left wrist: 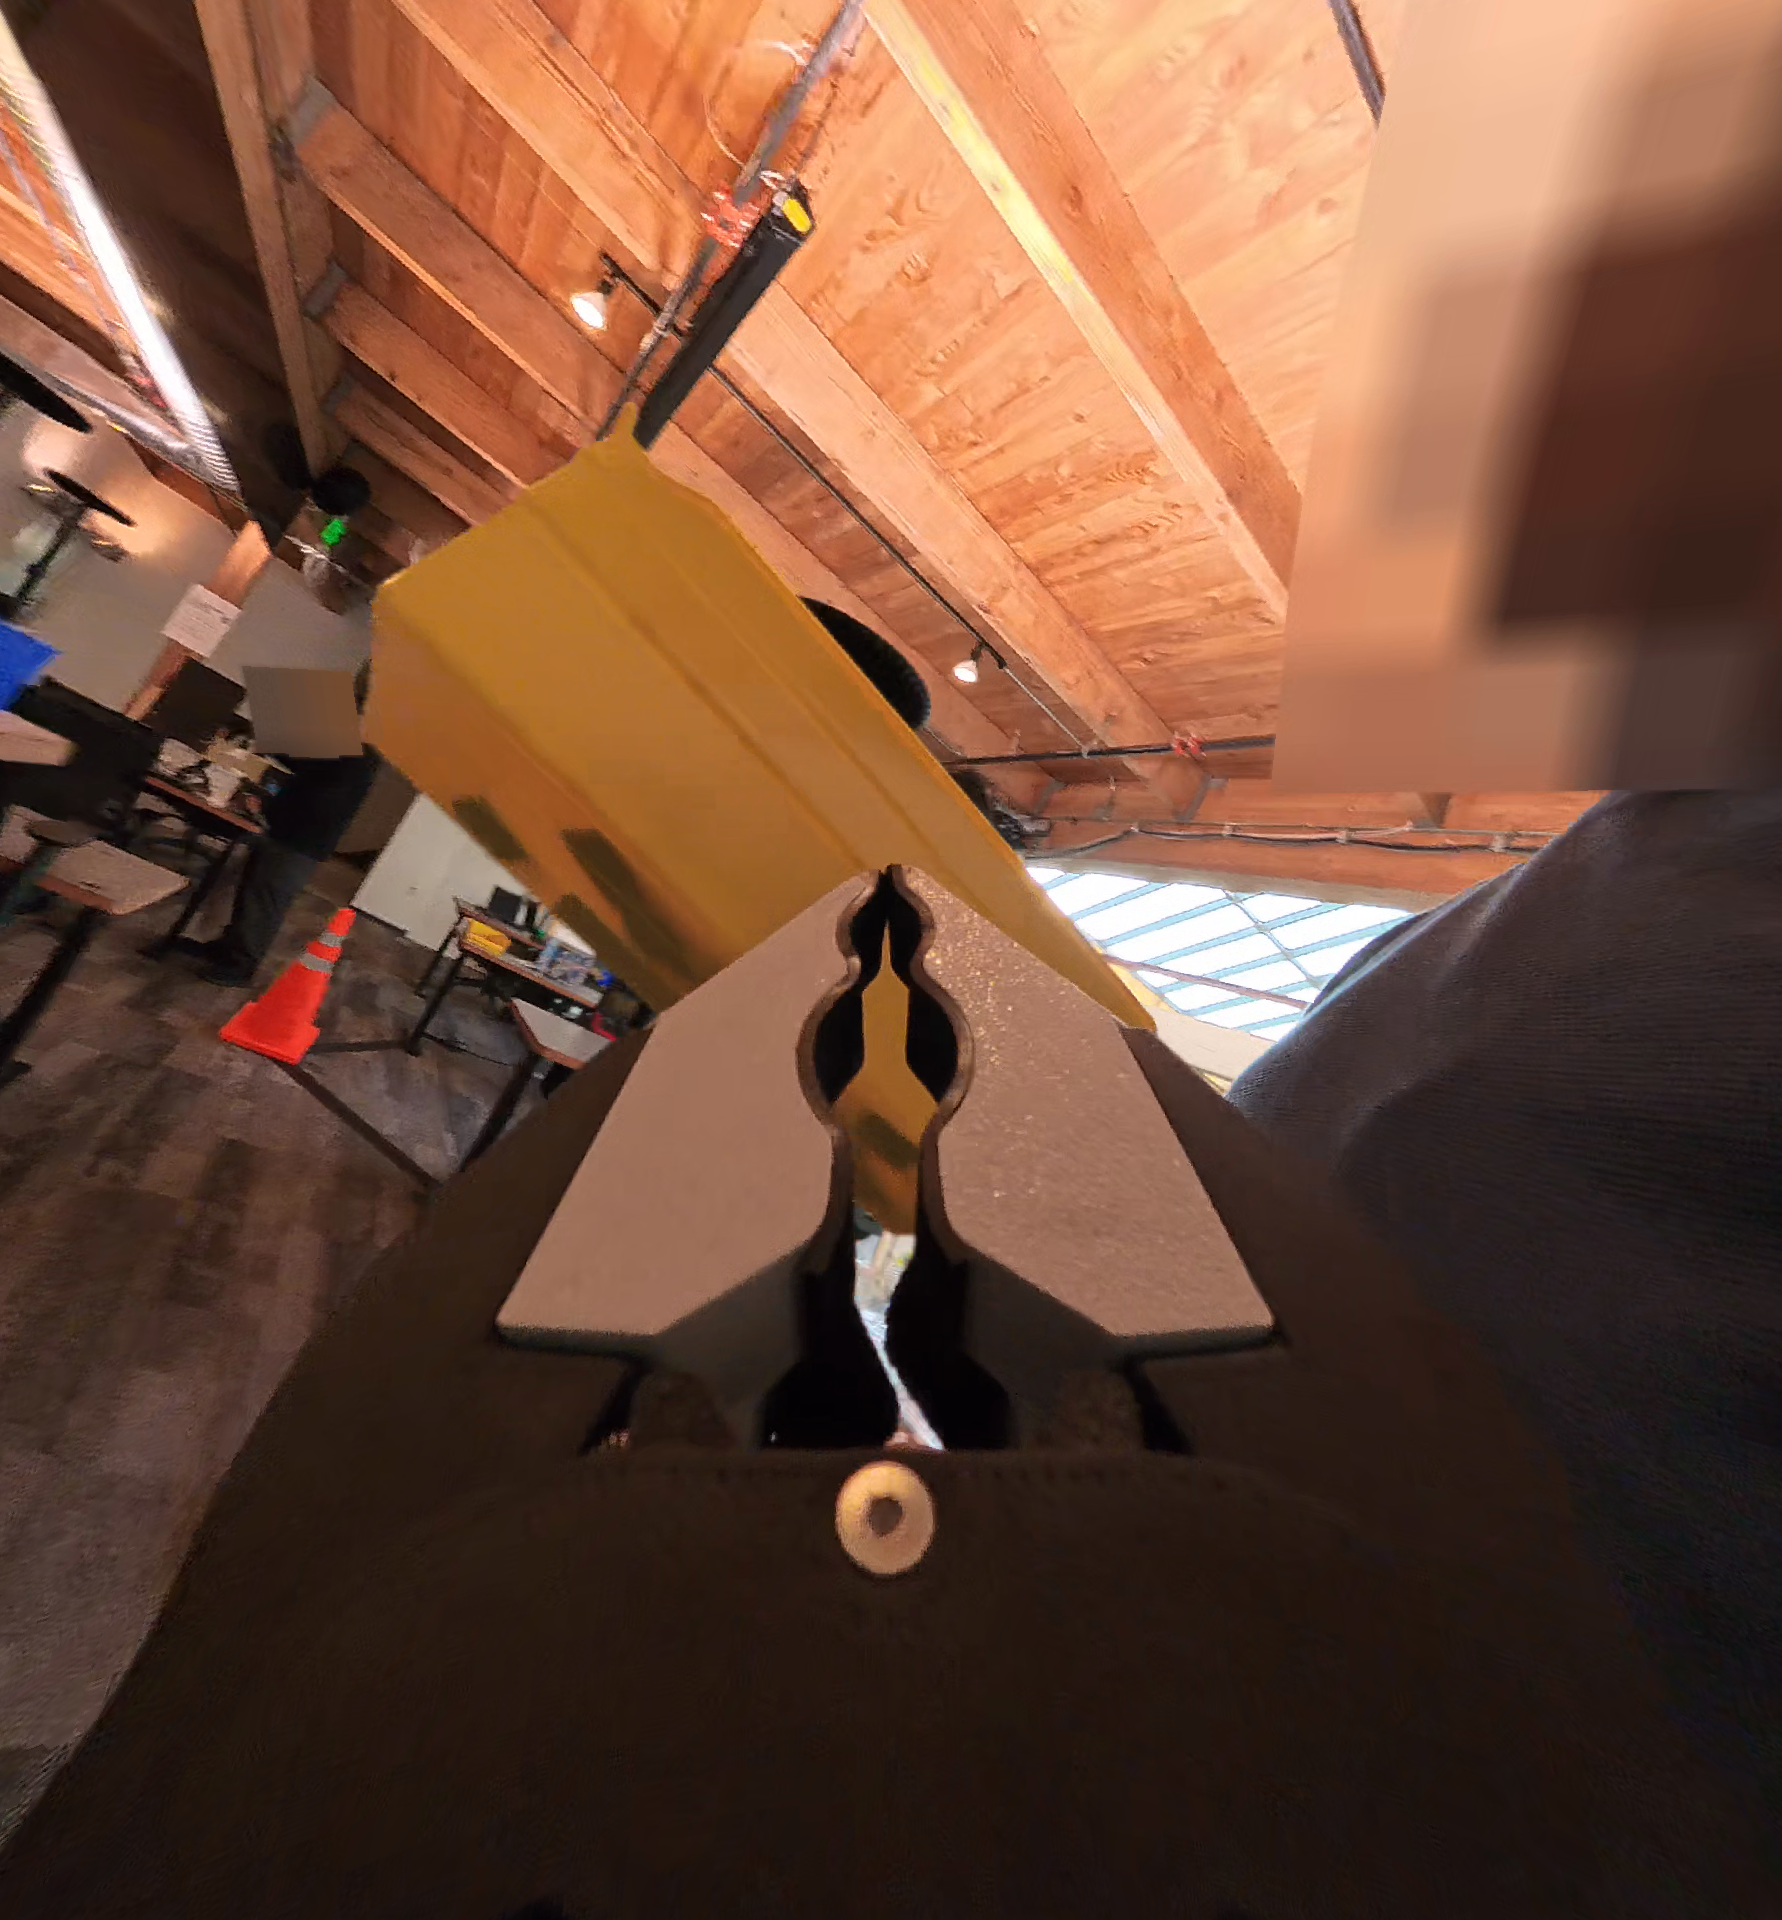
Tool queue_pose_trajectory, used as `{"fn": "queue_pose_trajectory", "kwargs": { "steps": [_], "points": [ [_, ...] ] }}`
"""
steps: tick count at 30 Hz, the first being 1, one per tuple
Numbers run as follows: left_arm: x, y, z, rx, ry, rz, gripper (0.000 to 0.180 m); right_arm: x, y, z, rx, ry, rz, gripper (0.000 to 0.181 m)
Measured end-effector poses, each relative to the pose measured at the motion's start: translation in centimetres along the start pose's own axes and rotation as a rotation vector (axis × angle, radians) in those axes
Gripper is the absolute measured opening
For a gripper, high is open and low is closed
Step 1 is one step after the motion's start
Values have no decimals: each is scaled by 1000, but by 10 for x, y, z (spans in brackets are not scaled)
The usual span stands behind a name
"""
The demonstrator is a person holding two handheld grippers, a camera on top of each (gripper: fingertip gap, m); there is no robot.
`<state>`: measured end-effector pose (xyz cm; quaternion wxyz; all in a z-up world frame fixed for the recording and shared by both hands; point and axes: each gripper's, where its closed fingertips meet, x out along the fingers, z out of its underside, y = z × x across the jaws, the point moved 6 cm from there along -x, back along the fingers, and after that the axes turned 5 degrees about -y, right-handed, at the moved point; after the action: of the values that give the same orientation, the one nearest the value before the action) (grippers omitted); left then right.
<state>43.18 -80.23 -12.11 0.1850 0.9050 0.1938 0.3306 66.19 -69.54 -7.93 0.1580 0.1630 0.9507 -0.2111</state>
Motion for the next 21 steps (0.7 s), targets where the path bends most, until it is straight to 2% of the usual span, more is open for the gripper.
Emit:
{"fn": "queue_pose_trajectory", "kwargs": {
  "steps": [3,6,11,15,21],
  "points": [
    [0,-66,-54,21,-12,-79,0,51,65,-68,-14,0,8,22],
    [6,-125,-108,111,-96,-109,0,93,127,-140,-54,6,51,22],
    [16,-215,-192,205,-156,-72,2,152,228,-242,-90,7,184,22],
    [11,-300,-250,201,-156,-27,2,195,311,-298,-60,-2,295,22],
    [20,-433,-340,213,-275,26,0,248,418,-360,42,-27,490,21]
  ]
}}
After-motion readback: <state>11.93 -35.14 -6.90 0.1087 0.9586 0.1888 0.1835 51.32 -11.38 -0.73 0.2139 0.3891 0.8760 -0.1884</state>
